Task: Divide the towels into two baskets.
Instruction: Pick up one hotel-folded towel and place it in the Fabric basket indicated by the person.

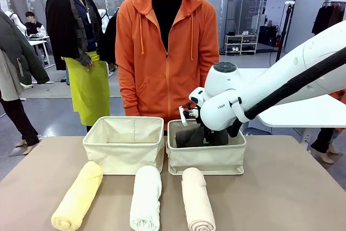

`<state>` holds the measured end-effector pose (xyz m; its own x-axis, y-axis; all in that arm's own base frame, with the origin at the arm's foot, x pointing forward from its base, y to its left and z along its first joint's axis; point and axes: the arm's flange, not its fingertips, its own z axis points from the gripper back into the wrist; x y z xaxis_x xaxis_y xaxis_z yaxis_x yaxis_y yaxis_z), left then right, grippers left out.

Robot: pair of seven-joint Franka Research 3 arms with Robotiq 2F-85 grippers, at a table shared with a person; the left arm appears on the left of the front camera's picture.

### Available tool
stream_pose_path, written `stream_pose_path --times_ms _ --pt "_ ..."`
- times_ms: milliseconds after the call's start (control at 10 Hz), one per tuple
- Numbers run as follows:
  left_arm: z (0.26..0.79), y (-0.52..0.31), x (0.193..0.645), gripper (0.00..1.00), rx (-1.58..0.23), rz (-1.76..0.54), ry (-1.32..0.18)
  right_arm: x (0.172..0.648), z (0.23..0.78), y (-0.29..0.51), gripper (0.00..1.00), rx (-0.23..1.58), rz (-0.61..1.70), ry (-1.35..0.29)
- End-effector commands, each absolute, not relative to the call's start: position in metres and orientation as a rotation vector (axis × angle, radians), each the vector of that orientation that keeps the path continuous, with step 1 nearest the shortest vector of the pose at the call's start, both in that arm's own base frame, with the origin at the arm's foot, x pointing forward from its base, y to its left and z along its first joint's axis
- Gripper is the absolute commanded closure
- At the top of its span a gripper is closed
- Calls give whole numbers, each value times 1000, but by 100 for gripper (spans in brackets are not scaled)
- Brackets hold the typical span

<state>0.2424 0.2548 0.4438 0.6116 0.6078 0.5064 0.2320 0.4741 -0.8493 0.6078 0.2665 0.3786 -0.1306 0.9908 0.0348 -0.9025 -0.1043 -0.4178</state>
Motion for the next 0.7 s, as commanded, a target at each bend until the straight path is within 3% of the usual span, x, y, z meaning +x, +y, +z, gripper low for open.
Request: stream_pose_path --times_ms 0,600 --pt "445 257 241 0 -1102 272 -938 604 386 268 0 -300 1658 -384" --pt "445 257 241 0 -1102 272 -938 606 384 270 0 -292 1669 -398"
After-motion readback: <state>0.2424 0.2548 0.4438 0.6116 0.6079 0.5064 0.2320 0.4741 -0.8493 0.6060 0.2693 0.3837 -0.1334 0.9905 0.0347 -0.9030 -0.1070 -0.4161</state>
